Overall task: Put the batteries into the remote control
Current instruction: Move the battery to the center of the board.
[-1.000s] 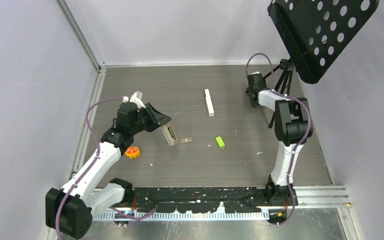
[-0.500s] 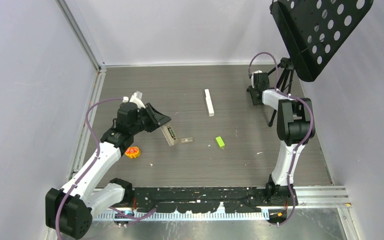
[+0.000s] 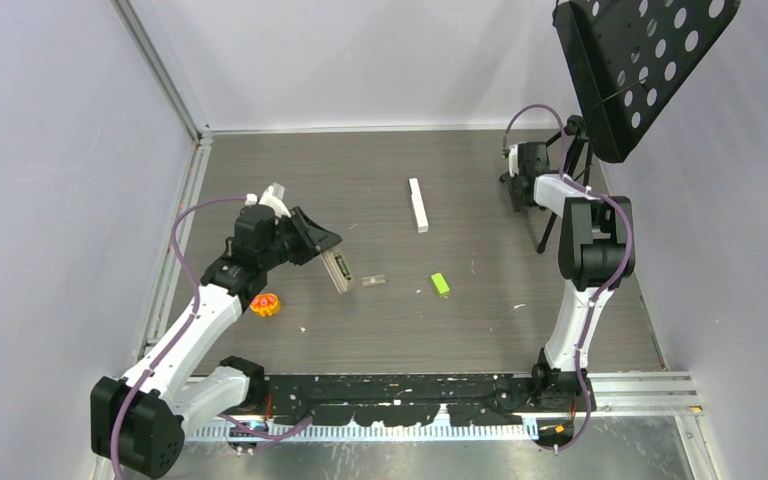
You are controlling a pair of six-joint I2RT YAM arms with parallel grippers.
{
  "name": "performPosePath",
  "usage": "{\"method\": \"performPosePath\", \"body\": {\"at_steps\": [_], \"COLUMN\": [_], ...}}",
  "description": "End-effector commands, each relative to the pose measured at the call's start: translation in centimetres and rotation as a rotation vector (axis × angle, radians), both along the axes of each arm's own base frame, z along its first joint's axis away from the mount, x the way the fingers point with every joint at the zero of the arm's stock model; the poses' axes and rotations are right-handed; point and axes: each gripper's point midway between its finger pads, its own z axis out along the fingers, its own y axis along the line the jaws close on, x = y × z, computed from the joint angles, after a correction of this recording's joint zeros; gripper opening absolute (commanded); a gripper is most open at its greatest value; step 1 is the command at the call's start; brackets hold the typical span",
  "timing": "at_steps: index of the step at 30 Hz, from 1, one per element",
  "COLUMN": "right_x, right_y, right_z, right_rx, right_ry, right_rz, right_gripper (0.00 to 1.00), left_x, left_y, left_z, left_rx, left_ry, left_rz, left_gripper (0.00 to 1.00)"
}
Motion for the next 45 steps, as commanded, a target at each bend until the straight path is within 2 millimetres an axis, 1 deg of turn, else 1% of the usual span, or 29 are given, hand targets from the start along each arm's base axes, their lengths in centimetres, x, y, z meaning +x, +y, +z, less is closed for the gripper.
{"method": "performPosePath", "body": {"at_steps": [1, 8, 13, 16, 21, 25, 30, 33, 36, 38, 39, 40, 42, 43, 45], "right_x": [-1.6, -1.7, -1.6, -1.6, -2.2, -4.0, -6.4, -8.4, -10.4, -11.5, -11.9, -12.3, -13.0, -13.2, -13.8], "right_y": [-0.9, -0.4, 0.1, 0.8, 2.0, 5.2, 7.8, 9.5, 11.5, 12.8, 13.3, 13.9, 15.3, 15.8, 16.6], "right_z": [-1.1, -1.0, -0.7, -0.3, 1.0, 1.4, 1.9, 1.9, 1.7, 1.4, 1.3, 1.2, 1.2, 1.2, 1.5], "right_rx": [0.009, 0.028, 0.054, 0.091, 0.121, 0.119, 0.063, 0.067, 0.048, 0.035, 0.035, 0.036, 0.029, 0.027, 0.040], "right_ry": [0.088, 0.093, 0.085, 0.072, 0.078, 0.108, 0.142, 0.190, 0.213, 0.197, 0.191, 0.186, 0.174, 0.168, 0.149], "right_rz": [-0.013, 0.006, 0.026, 0.036, 0.034, 0.062, 0.079, 0.074, 0.060, 0.004, -0.029, -0.048, -0.064, -0.071, -0.094], "right_gripper": [0.29, 0.23, 0.16, 0.13, 0.11, 0.11, 0.12, 0.13, 0.13, 0.14, 0.14, 0.14, 0.14, 0.14, 0.15], "left_x": [0.4, 0.3, 0.3, 0.3, 0.5, 0.6, 0.6, 0.6, 0.4, -0.2, -0.9, -1.6, -3.7, -4.8, -6.0], "left_y": [0.2, 0.4, 0.5, 0.5, 0.7, 0.8, 0.8, 0.6, -0.4, -1.6, -2.5, -3.3, -4.9, -5.5, -5.8], "left_z": [2.7, 2.6, 2.6, 2.5, 2.6, 2.6, 2.6, 2.8, 3.9, 5.0, 5.7, 6.7, 8.2, 8.9, 9.9], "left_rx": [-0.010, -0.002, 0.001, 0.005, 0.019, 0.026, 0.034, 0.039, 0.026, 0.002, -0.019, -0.045, -0.120, -0.161, -0.203], "left_ry": [-0.072, -0.074, -0.074, -0.075, -0.083, -0.087, -0.092, -0.114, -0.194, -0.275, -0.318, -0.381, -0.480, -0.523, -0.593], "left_rz": [0.000, 0.010, 0.013, 0.014, 0.020, 0.023, 0.017, -0.005, -0.089, -0.190, -0.261, -0.340, -0.507, -0.573, -0.636], "left_gripper": [0.00, 0.00, 0.00, 0.00, 0.00, 0.00, 0.00, 0.00, 0.00, 0.00, 0.00, 0.00, 0.00, 0.00, 0.00]}}
